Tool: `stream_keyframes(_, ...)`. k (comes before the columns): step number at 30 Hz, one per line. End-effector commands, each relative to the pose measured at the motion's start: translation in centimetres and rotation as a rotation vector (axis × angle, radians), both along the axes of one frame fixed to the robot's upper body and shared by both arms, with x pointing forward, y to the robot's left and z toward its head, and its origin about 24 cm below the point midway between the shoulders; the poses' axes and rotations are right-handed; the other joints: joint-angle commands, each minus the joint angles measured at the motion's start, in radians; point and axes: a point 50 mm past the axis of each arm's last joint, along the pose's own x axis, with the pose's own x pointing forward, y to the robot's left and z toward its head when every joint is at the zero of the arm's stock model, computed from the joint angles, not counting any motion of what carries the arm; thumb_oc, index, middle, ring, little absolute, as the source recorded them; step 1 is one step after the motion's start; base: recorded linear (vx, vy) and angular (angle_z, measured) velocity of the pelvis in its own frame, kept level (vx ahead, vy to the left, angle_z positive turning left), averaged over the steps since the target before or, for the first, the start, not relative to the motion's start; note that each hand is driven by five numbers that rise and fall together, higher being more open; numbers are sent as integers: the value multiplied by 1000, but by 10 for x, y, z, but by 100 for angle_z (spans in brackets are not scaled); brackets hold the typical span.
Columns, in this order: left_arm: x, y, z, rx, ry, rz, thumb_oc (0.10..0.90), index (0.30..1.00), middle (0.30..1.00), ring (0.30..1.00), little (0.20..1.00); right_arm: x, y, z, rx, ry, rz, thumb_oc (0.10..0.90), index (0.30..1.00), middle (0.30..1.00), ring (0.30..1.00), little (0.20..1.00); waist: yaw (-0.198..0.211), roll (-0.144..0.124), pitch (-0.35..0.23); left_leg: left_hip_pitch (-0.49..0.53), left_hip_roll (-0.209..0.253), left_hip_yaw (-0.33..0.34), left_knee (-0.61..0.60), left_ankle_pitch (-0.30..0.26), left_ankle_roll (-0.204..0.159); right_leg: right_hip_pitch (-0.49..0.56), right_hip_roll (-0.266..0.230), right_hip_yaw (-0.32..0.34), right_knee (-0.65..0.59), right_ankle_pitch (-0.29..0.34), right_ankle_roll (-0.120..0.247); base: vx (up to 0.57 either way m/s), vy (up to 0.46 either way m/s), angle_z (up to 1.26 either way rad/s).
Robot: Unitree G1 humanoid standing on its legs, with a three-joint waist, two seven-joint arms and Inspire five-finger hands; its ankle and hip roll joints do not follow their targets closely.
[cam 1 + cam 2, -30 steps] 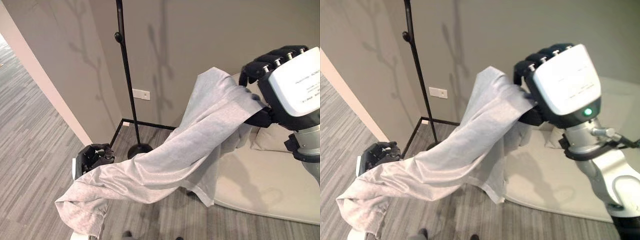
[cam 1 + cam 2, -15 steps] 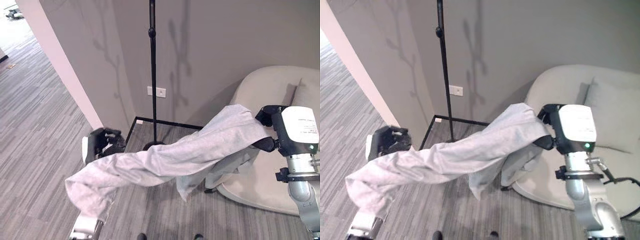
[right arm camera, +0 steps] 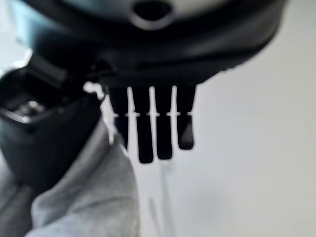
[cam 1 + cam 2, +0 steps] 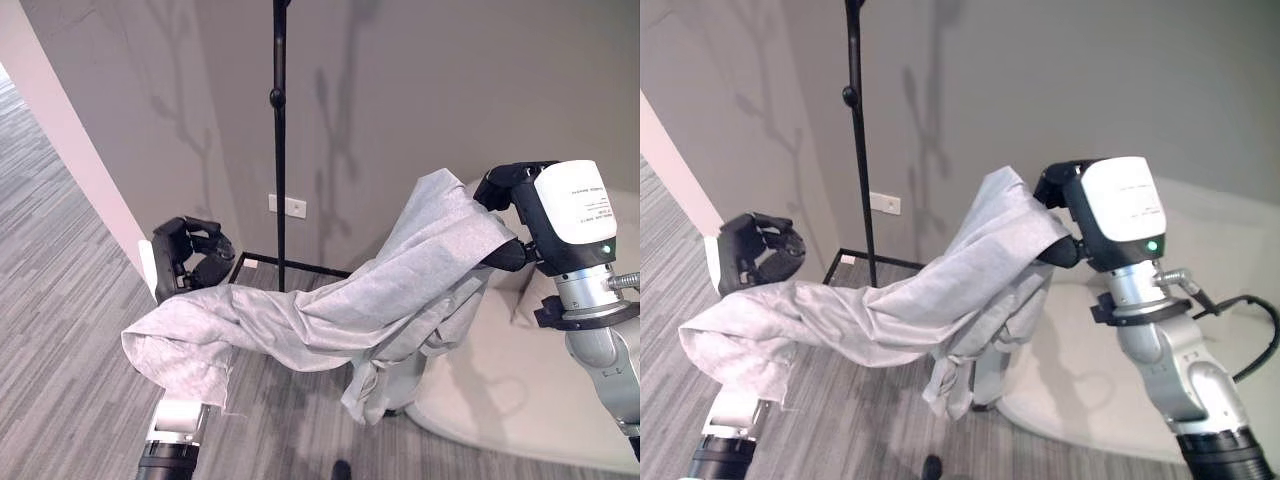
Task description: Hang the clothes on the sofa on the clothes rack.
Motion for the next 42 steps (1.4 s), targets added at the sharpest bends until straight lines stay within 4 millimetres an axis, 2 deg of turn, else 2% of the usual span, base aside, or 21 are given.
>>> stream_keyframes(1, 1, -8, 53, 108, -262, -82, 400, 300, 300, 300, 300, -8, -1, 55, 32, -286, 32, 400, 300, 300, 300, 300, -11, -8, -22, 35, -22, 28, -29, -83, 70, 39, -42, 8, -68, -29, 107, 169, 6, 5)
stream_keyframes(3, 2, -11, 58, 135, -289, -83, 400, 300, 300, 300, 300, -11, 0, 59, 21, -300, 45, 400, 300, 300, 300, 300, -14, -11, -22, 12, 2, 60, -160, -135, 73, 49, -60, 1, -82, -37, 127, 240, 207, 21)
stream_keyframes(4, 4, -13, 62, 189, -295, -75, 400, 300, 300, 300, 300, -11, -2, 64, 13, -315, 44, 400, 300, 300, 300, 300, -1, 2, -28, -6, 41, 52, -406, -65, 54, 63, -66, 8, -91, -55, 146, 332, 329, -1)
stream_keyframes(5, 5, -13, 64, 198, -302, -70, 400, 300, 300, 300, 300, -8, -2, 66, 22, -319, 49, 400, 300, 300, 300, 300, 11, 10, -25, -8, 56, 24, -519, 25, 34, 77, -61, 15, -96, -67, 148, 415, 421, -29)
stream_keyframes(6, 8, -13, 65, 218, -305, -55, 400, 300, 300, 300, 300, -3, -4, 67, 40, -326, 38, 400, 300, 300, 300, 300, 30, 19, -17, -37, 73, -28, -620, 71, 9, 109, -64, 27, -97, -95, 152, 324, 282, -45)
stream_keyframes(8, 11, -12, 65, 253, -301, -40, 400, 300, 300, 300, 300, -1, -9, 67, 48, -351, 3, 400, 300, 300, 300, 300, 30, 39, -24, -23, 88, -44, -672, 103, -17, 158, -75, 39, -95, -122, 169, 416, 488, -90)
stream_keyframes(9, 11, -13, 65, 279, -295, -52, 400, 300, 300, 300, 300, -2, -18, 64, 64, -353, -61, 400, 300, 300, 300, 300, 35, 40, -37, -28, 63, -43, -615, 91, -6, 165, -116, 49, -78, -115, 186, 427, 603, -88)
stream_keyframes(12, 14, -13, 78, 367, -336, -48, 400, 300, 300, 300, 300, -6, -20, 73, 55, -431, -99, 400, 300, 300, 300, 300, 39, 9, -65, -8, 9, -2, -593, 38, 32, 140, -174, 72, -33, -114, 215, 290, 412, -39)
stream_keyframes(14, 13, -7, 93, 427, -390, 6, 400, 300, 300, 300, 300, -8, -19, 80, 51, -486, -115, 400, 300, 300, 300, 300, 42, -4, -72, 7, -23, 27, -594, 23, 63, 106, -197, 82, 5, -93, 229, 101, 240, -40)
stream_keyframes(18, 5, 3, 106, 505, -447, 82, 400, 300, 300, 300, 300, -12, -14, 82, 32, -522, -117, 400, 300, 300, 300, 300, 48, -15, -87, 44, -46, 59, -610, -7, 86, 90, -219, 77, 33, -82, 244, 77, 146, -22)
stream_keyframes(21, -6, 15, 124, 600, -527, 178, 400, 300, 300, 300, 300, -18, -16, 81, 16, -540, -134, 400, 300, 300, 300, 300, 51, -16, -98, 64, -59, 69, -619, -18, 96, 87, -225, 70, 51, -70, 254, 94, 89, 6)
stream_keyframes(26, -25, 31, 145, 642, -648, 339, 400, 300, 300, 300, 300, -36, -23, 81, -29, -588, -182, 400, 300, 300, 300, 300, 52, -12, -122, 83, -78, 65, -630, -28, 107, 99, -233, 64, 58, -55, 264, 63, 48, 15)
stream_keyframes(29, -29, 33, 148, 645, -670, 374, 400, 300, 300, 300, 300, -40, -23, 83, -61, -599, -192, 400, 300, 300, 300, 300, 52, -8, -133, 94, -82, 65, -642, -29, 108, 106, -234, 59, 56, -54, 268, 50, 31, 16)
stream_keyframes(39, -46, 48, 173, 731, -784, 517, 400, 300, 300, 300, 300, -51, -19, 108, -180, -673, -169, 400, 300, 300, 300, 300, 57, 3, -159, 128, -82, 55, -667, -29, 100, 124, -226, 42, 56, -68, 273, 32, 4, 7)
stream_keyframes(42, -45, 55, 189, 809, -819, 572, 400, 300, 300, 300, 300, -48, -18, 118, -200, -667, -138, 400, 300, 300, 300, 300, 62, 7, -165, 134, -81, 51, -670, -27, 94, 126, -225, 38, 59, -66, 275, 14, -5, 3)
